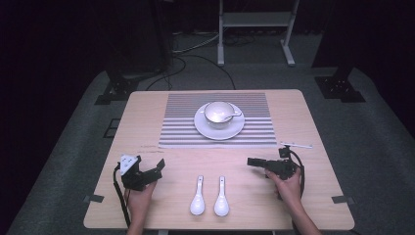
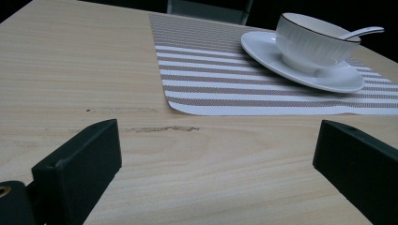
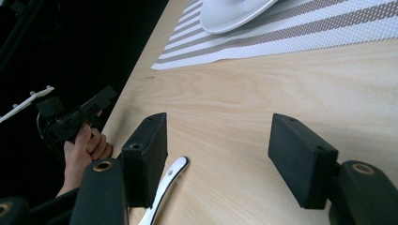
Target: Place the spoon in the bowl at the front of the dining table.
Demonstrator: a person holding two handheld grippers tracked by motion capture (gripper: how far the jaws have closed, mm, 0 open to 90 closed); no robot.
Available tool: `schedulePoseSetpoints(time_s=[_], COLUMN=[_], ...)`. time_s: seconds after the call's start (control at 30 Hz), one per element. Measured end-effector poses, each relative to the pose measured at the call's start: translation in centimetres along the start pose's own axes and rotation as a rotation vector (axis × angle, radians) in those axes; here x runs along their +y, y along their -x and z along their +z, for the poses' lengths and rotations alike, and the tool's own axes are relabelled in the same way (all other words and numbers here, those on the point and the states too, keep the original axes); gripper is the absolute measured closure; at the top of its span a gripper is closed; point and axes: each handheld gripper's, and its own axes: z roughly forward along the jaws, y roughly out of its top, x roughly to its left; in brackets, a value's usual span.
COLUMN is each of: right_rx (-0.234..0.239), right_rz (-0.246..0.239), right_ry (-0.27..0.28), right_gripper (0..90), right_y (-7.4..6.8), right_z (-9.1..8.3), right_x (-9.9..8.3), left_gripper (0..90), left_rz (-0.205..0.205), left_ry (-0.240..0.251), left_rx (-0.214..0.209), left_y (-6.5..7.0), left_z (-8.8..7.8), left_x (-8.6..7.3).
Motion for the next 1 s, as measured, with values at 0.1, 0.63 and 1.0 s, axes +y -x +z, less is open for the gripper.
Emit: schedulePoseSetpoints(time_s=[0.1,0.63,1.0], right_rx=[0.005,0.019,0.011], right_rz=[-0.002,-0.005,-0.014], right_ry=[-0.002,0.016,0.051], right_gripper=[36.9,36.3,36.1], right_y=[-0.1,-0.1,0.1], right_z=[-0.2,-1.3,-2.3], right_x=[-0.4,-2.2,-3.5], left_gripper=[0.2,0.2,0.2], left_rz=[-0.001,0.002,0.002], left_ry=[0.000,-0.001,-0.001], left_rx=[0.000,0.000,0.000], left_y=[0.0,0.0,0.0], left_z=[0.0,0.0,0.0], left_x=[0.0,0.0,0.0])
